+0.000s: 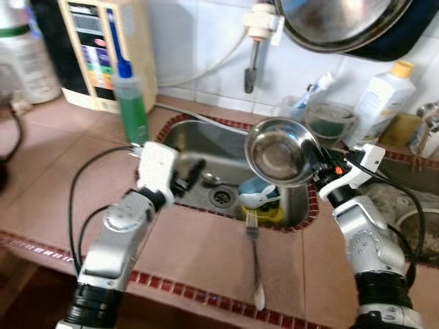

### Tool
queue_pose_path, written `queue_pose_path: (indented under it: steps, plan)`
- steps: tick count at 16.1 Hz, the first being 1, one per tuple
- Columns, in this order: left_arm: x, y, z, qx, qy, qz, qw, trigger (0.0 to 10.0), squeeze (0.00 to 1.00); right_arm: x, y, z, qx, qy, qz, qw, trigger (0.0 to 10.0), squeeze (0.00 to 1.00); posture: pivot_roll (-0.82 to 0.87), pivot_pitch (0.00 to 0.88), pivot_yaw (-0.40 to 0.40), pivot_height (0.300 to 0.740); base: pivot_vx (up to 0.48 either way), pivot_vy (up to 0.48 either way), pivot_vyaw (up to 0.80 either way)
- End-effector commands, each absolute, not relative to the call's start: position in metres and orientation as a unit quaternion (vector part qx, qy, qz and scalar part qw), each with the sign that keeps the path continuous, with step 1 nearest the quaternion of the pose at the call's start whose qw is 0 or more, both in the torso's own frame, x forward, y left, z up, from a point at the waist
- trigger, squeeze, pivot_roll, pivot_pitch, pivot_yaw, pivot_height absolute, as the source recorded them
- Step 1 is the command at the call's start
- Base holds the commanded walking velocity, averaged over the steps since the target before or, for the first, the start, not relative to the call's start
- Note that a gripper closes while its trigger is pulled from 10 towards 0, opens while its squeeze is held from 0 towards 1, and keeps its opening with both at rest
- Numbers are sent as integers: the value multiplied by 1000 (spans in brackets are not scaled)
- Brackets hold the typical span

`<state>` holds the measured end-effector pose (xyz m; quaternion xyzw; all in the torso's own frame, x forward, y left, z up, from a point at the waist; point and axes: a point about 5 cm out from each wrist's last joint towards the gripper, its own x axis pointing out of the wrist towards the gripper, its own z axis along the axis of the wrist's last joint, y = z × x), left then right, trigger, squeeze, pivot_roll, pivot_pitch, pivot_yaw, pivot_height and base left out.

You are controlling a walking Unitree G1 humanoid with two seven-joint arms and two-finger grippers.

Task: Kitchen organization

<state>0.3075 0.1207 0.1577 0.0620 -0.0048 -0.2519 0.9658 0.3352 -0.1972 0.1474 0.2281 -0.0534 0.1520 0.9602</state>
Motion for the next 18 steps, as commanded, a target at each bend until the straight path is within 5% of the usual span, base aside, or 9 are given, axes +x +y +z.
queue_pose_path:
  steps: [1,7,18]
  plan:
    - [301,109,161,77,-1,-284,956,10000,0,341,-201,153,213,-44,143,965,10000,0,-44,0,-49,732,0,0,0]
    - [277,79,155,49,43,-345,936,10000,0,346,-217,135,193,12,87,977,10000,0,-55,89,-40,732,0,0,0]
    - [270,62,157,11,82,-325,942,10000,0,378,-203,149,122,40,157,979,10000,0,-37,154,-68,732,0,0,0]
